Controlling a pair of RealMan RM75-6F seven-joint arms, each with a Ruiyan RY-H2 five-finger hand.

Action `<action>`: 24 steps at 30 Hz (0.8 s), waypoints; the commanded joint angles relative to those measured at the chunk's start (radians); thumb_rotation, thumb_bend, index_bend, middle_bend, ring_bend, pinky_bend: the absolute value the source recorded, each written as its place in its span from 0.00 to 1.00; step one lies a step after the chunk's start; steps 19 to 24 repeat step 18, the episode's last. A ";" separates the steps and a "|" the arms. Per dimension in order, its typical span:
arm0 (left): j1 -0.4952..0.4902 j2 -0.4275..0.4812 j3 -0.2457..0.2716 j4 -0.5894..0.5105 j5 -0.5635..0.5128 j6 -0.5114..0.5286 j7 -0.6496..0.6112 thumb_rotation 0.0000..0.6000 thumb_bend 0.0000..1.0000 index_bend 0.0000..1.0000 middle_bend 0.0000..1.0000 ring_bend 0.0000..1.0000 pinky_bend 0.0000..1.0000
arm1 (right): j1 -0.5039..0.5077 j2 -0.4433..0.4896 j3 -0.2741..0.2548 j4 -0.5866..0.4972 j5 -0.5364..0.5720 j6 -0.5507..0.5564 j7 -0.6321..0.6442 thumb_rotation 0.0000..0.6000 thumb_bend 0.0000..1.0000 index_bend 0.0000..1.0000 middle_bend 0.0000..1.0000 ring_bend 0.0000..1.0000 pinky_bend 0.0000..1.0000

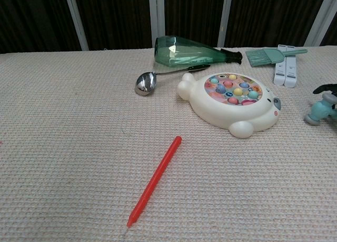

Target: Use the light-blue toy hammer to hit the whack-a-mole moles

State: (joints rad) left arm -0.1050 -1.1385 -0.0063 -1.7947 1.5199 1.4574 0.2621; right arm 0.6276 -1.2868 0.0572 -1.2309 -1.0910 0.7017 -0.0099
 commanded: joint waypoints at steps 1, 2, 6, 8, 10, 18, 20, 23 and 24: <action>0.003 0.000 -0.001 0.003 -0.002 0.004 -0.004 1.00 0.15 0.00 0.01 0.00 0.00 | -0.025 0.033 0.016 -0.056 -0.014 0.059 0.015 1.00 0.25 0.00 0.08 0.00 0.00; 0.004 0.000 -0.002 0.004 -0.005 0.005 -0.006 1.00 0.15 0.00 0.01 0.00 0.00 | -0.039 0.048 0.022 -0.082 -0.024 0.092 0.026 1.00 0.25 0.00 0.07 0.00 0.00; 0.007 -0.002 -0.005 0.010 -0.010 0.012 -0.015 1.00 0.15 0.00 0.01 0.00 0.00 | -0.106 0.093 0.032 -0.170 -0.078 0.236 0.061 1.00 0.25 0.00 0.06 0.00 0.00; 0.009 -0.004 -0.007 0.013 -0.012 0.015 -0.020 1.00 0.15 0.00 0.01 0.00 0.00 | -0.144 0.108 0.034 -0.208 -0.104 0.314 0.080 1.00 0.25 0.00 0.06 0.00 0.00; 0.011 -0.005 -0.008 0.017 -0.013 0.018 -0.024 1.00 0.15 0.00 0.01 0.00 0.00 | -0.190 0.122 0.026 -0.245 -0.136 0.402 0.085 1.00 0.25 0.00 0.06 0.00 0.00; 0.016 -0.002 0.006 0.029 0.022 0.030 -0.064 1.00 0.15 0.00 0.01 0.00 0.00 | -0.376 0.129 -0.031 -0.351 -0.268 0.725 0.050 1.00 0.25 0.00 0.06 0.01 0.00; 0.016 -0.002 0.006 0.029 0.022 0.030 -0.064 1.00 0.15 0.00 0.01 0.00 0.00 | -0.376 0.129 -0.031 -0.351 -0.268 0.725 0.050 1.00 0.25 0.00 0.06 0.01 0.00; 0.016 -0.002 0.006 0.029 0.022 0.030 -0.064 1.00 0.15 0.00 0.01 0.00 0.00 | -0.376 0.129 -0.031 -0.351 -0.268 0.725 0.050 1.00 0.25 0.00 0.06 0.01 0.00; 0.016 -0.002 0.006 0.029 0.022 0.030 -0.064 1.00 0.15 0.00 0.01 0.00 0.00 | -0.376 0.129 -0.031 -0.351 -0.268 0.725 0.050 1.00 0.25 0.00 0.06 0.01 0.00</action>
